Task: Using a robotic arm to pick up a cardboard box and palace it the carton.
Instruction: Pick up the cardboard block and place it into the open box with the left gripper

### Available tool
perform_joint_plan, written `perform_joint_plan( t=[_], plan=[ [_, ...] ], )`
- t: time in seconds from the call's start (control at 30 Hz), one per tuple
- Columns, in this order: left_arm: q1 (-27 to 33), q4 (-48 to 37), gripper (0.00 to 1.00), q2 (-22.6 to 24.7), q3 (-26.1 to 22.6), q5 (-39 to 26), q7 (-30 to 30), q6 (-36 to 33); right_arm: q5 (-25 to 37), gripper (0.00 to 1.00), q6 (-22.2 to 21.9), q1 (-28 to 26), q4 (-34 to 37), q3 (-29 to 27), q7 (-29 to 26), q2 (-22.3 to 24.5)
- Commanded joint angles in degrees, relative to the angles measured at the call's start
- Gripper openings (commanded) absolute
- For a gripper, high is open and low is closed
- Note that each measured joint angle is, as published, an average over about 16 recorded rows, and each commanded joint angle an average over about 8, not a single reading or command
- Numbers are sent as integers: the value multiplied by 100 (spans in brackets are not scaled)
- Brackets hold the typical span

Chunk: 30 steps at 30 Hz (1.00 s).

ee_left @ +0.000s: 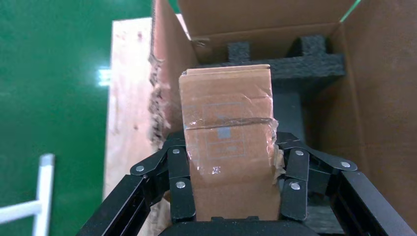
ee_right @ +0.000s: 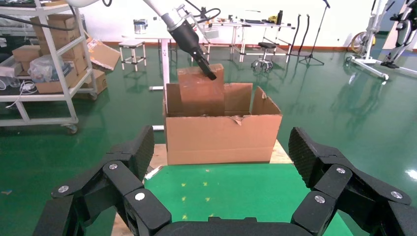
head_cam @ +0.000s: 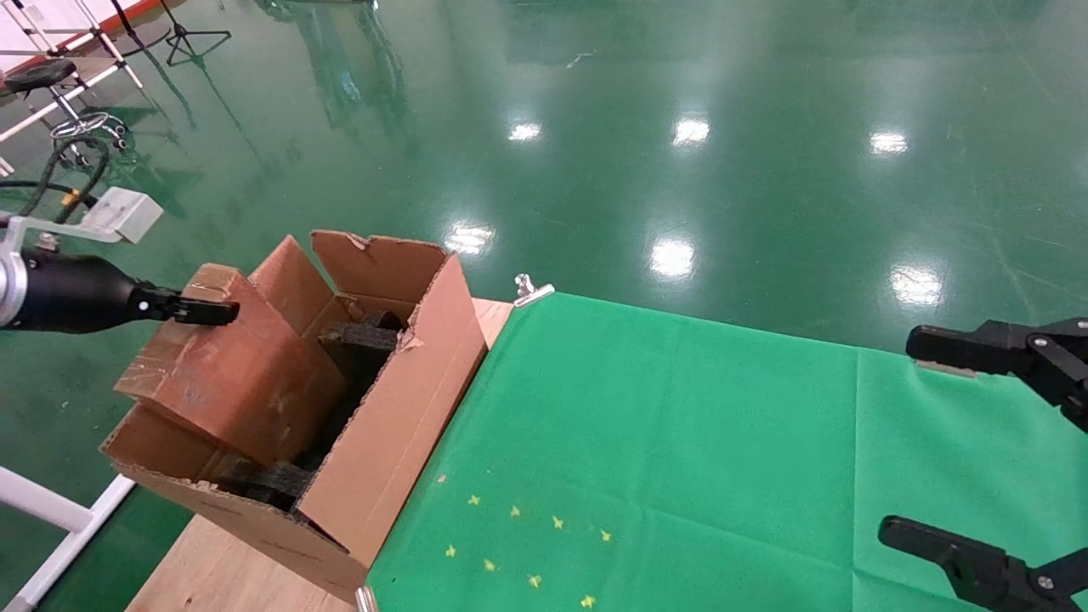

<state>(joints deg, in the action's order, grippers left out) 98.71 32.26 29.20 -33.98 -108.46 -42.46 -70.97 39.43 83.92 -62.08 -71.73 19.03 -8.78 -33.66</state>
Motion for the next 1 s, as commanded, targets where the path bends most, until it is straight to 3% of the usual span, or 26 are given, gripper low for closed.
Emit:
perform_joint_plan(
  t=[0.03,0.5,1.0],
  plan=[
    [30,-293,0,72,-41,-78,306,125,0,100,0,0,0,0,0,0],
    [331,-1908,0,643,68,37,2166,1255,-1,100,0,0,0,1,0,0],
    [181,-2965,0,1083,48,1,2761,1922,-1,100,-1,0,0,1,1,1]
  ],
)
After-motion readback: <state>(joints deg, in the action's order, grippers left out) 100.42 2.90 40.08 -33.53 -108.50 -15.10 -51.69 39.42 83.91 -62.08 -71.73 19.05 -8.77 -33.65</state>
